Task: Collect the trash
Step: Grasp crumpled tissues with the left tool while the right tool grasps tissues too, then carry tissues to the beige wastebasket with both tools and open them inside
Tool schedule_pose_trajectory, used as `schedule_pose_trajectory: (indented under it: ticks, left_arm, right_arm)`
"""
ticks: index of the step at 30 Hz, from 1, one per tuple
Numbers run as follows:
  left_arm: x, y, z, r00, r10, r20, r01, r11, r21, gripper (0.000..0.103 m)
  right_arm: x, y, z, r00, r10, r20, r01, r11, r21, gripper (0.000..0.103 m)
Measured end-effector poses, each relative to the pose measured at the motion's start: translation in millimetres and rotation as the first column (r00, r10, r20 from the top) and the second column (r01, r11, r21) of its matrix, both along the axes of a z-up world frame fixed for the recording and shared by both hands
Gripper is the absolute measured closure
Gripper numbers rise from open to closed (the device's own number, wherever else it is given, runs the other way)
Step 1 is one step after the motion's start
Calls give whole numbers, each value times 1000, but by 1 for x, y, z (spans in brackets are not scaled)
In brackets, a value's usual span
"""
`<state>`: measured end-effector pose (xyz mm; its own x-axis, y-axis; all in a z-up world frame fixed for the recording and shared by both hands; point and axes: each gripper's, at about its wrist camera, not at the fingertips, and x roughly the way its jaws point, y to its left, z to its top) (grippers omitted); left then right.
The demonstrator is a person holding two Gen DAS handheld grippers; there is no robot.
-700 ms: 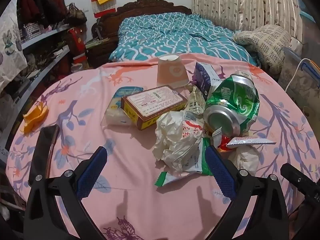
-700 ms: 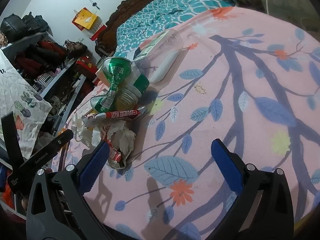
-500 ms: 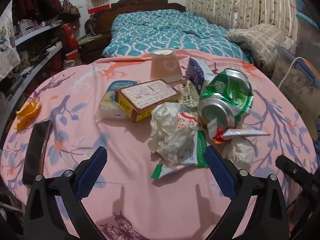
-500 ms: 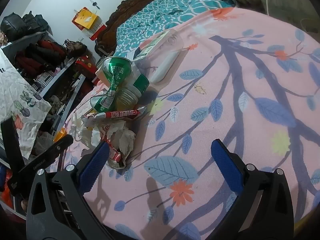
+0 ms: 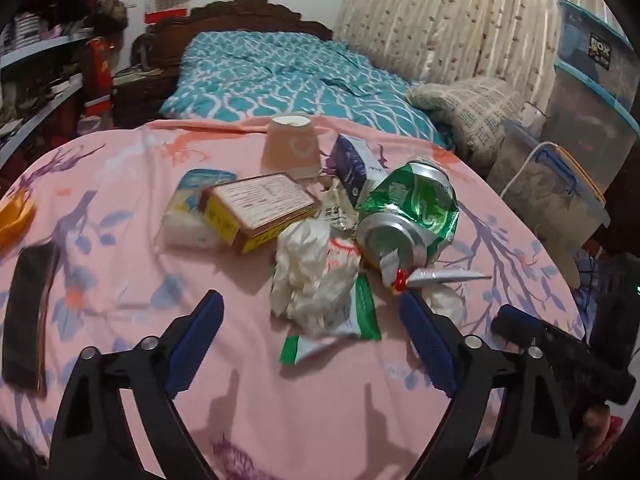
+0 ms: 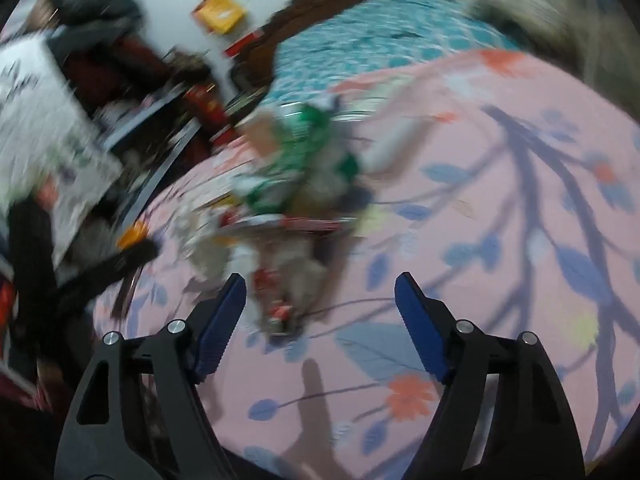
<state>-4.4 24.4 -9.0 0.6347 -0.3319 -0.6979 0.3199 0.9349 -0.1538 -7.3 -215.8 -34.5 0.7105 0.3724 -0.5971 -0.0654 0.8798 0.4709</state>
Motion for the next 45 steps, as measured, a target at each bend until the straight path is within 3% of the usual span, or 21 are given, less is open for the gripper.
schedule_pose_trajectory:
  ticks: [5, 7, 10, 11, 13, 14, 15, 22, 27, 29, 33, 38, 41, 45]
  left_arm:
    - [29, -11, -11, 998, -50, -42, 50, 999, 6, 27]
    - [42, -15, -19, 995, -63, -78, 63, 998, 2, 46]
    - [49, -16, -24, 992, -68, -104, 68, 998, -6, 59]
    - [47, -14, -23, 993, -69, -99, 68, 998, -11, 60]
    - [44, -10, -16, 994, -79, -77, 77, 997, -18, 63]
    - [39, -5, -10, 995, -85, -60, 83, 996, -31, 63]
    - [37, 0, -5, 995, -87, -49, 85, 995, -44, 66]
    - [22, 14, 33, 990, -133, 49, 139, 976, -169, 66]
    - [19, -35, 47, 967, -245, 71, 254, 952, -172, 66]
    - [19, -62, 49, 950, -307, 56, 313, 933, -181, 66]
    - [22, -131, 44, 904, -426, 30, 426, 893, -148, 66]
    - [26, -229, 31, 820, -572, -22, 566, 816, -119, 66]
    - [29, -288, 22, 764, -643, -57, 635, 765, -108, 66]
    - [40, -381, 14, 677, -728, -106, 718, 685, -122, 66]
  right_arm:
    - [17, 36, 3, 989, 143, -24, -145, 985, -93, 25]
    - [27, 42, -2, 987, 154, -42, -158, 980, -123, 25]
    - [37, 45, -5, 988, 147, -49, -152, 981, -122, 29]
    - [37, 44, -6, 988, 146, -48, -151, 981, -124, 44]
    - [38, 41, -6, 987, 152, -45, -156, 981, -112, 55]
    - [37, 37, -4, 987, 156, -39, -159, 983, -95, 66]
    - [34, 31, -3, 988, 154, -31, -156, 984, -84, 68]
    - [0, -17, 9, 998, 13, 67, -5, 992, -127, 74]
    - [-12, -70, 10, 987, -127, 95, 133, 990, -56, 74]
    - [-12, -87, 8, 981, -175, 86, 181, 981, -68, 74]
    - [-26, -130, 4, 958, -272, 97, 271, 962, 16, 74]
    - [-51, -188, 3, 907, -405, 117, 398, 914, 76, 74]
    - [-71, -226, 3, 861, -491, 134, 484, 871, 82, 74]
    - [-97, -287, 3, 771, -620, 146, 614, 784, 90, 74]
